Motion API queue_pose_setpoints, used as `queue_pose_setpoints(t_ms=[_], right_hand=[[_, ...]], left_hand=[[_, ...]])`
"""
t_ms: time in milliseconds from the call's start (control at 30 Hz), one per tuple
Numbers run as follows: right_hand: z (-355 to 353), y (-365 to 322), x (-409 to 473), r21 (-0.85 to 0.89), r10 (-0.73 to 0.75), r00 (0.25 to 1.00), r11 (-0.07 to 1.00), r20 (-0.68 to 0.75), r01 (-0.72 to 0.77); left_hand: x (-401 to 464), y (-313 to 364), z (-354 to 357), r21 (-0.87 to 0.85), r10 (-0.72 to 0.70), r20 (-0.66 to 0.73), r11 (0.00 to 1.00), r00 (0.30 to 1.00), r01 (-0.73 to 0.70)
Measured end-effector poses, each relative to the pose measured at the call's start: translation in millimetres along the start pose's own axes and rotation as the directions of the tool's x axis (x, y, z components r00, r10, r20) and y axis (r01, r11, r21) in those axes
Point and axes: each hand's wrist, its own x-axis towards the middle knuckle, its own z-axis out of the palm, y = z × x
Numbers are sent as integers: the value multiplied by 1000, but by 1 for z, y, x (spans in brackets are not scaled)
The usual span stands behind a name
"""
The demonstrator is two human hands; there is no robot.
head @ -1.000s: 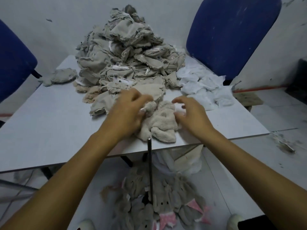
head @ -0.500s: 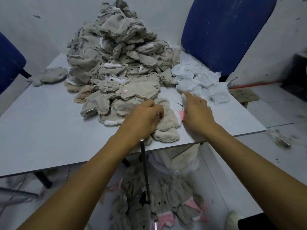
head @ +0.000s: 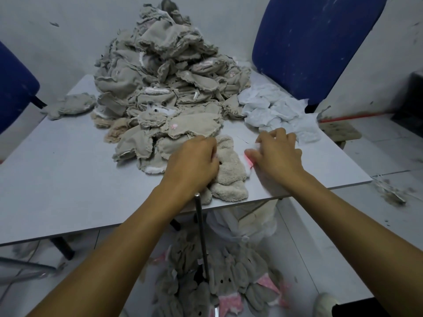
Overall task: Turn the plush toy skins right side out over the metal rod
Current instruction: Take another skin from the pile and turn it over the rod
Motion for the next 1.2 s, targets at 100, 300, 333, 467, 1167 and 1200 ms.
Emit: queue_pose_setpoints(t_ms=[100, 300, 333, 467, 1167, 1200], right_hand=[[-14, -5, -1, 284, -50, 982, 953, -183, 102], [-21, -44, -20, 505, -119, 947, 822, -299, 262], [-16, -51, -25, 551, -110, 956, 796, -273, 249], [8, -63, -39, 575, -63, 964, 792, -259, 206], [23, -46, -52, 657, -245, 956, 696, -162, 290], [24, -46, -52, 620, -226, 959, 731, -173, 284]], left_hand=[[-1, 3, -2, -19, 103, -102, 994, 989, -106], [-2, 6, 10, 36, 85, 146, 995, 986, -91], [0, 4, 10, 1, 70, 143, 997, 987, -71], [8, 1, 8, -94, -101, 217, 988, 971, 124], [-1, -8, 15, -660, -364, 271, 604, 891, 447], [0, -9, 16, -654, -357, 276, 611, 893, 446]])
